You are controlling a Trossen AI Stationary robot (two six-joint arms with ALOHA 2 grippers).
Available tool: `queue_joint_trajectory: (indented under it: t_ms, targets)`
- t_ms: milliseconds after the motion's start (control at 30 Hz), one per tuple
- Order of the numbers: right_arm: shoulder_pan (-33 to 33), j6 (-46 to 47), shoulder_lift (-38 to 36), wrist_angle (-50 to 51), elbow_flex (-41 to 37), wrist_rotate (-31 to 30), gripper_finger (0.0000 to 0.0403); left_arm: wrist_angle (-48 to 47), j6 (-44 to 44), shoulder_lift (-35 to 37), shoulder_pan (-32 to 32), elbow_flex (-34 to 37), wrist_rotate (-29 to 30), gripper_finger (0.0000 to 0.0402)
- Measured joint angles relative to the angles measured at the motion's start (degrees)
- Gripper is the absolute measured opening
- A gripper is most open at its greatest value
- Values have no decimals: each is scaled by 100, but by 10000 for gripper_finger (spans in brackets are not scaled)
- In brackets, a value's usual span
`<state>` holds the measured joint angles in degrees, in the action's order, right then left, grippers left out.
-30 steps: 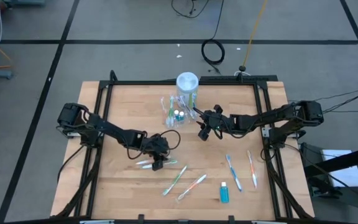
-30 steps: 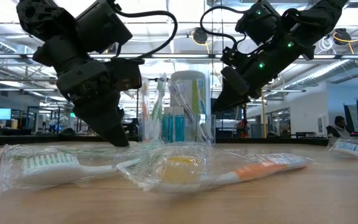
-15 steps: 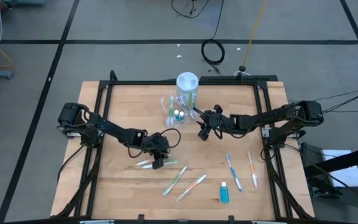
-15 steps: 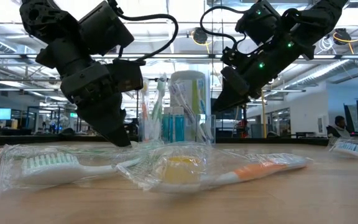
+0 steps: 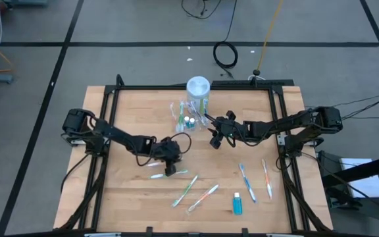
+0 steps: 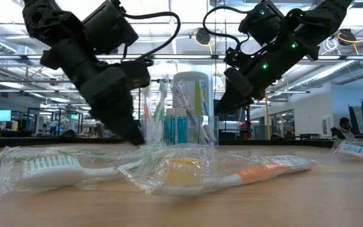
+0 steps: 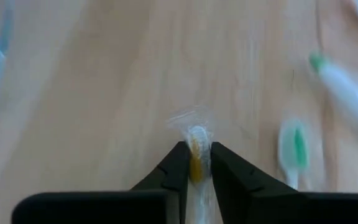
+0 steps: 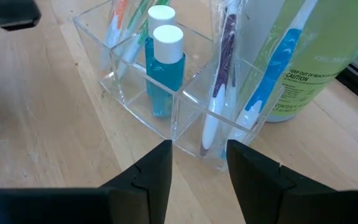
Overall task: Pick & Place toothbrushing station
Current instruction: Put the yellow toothbrush into the transparent organizer
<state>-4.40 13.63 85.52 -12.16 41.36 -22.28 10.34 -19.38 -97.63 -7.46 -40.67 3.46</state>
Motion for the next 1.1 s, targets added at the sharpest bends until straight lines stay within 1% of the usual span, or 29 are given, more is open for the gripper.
queue_joint_trajectory:
  t_ms: [100,167,267,333,400,467,533,633,733,833,967,1100]
  targets:
    - [0,0,0,2,0,-2,144,14,-7,125,91,-185,206,62]
    - [-2,-22,0,-4,0,-2,144,63,43,218,159,-379,471,61]
    - [-9,-128,0,-20,4,-9,144,127,303,455,279,-698,1153,52]
    - [-10,-127,0,-7,0,-12,144,146,695,720,368,-847,1603,45]
    - [-13,-157,0,-5,4,-13,144,644,1137,909,439,-1006,1944,38]
    - [-13,-241,0,-12,1,-17,144,1147,1541,1165,509,-1010,2132,37]
    - [-13,-277,0,4,2,-13,144,2077,1911,1267,565,-1029,2170,36]
    - [-13,-281,0,14,2,-13,144,2902,2444,1382,626,-965,2177,35]
    - [-15,-282,0,14,0,-13,144,3036,2690,1375,704,-969,2198,35]
    - [-15,-352,0,5,1,-13,144,2979,2525,1222,822,-967,2214,35]
    - [-25,-431,0,0,2,-12,144,3116,2381,816,976,-962,2263,35]
    - [-76,-431,0,0,2,-5,144,3553,2203,320,1152,-962,2318,35]
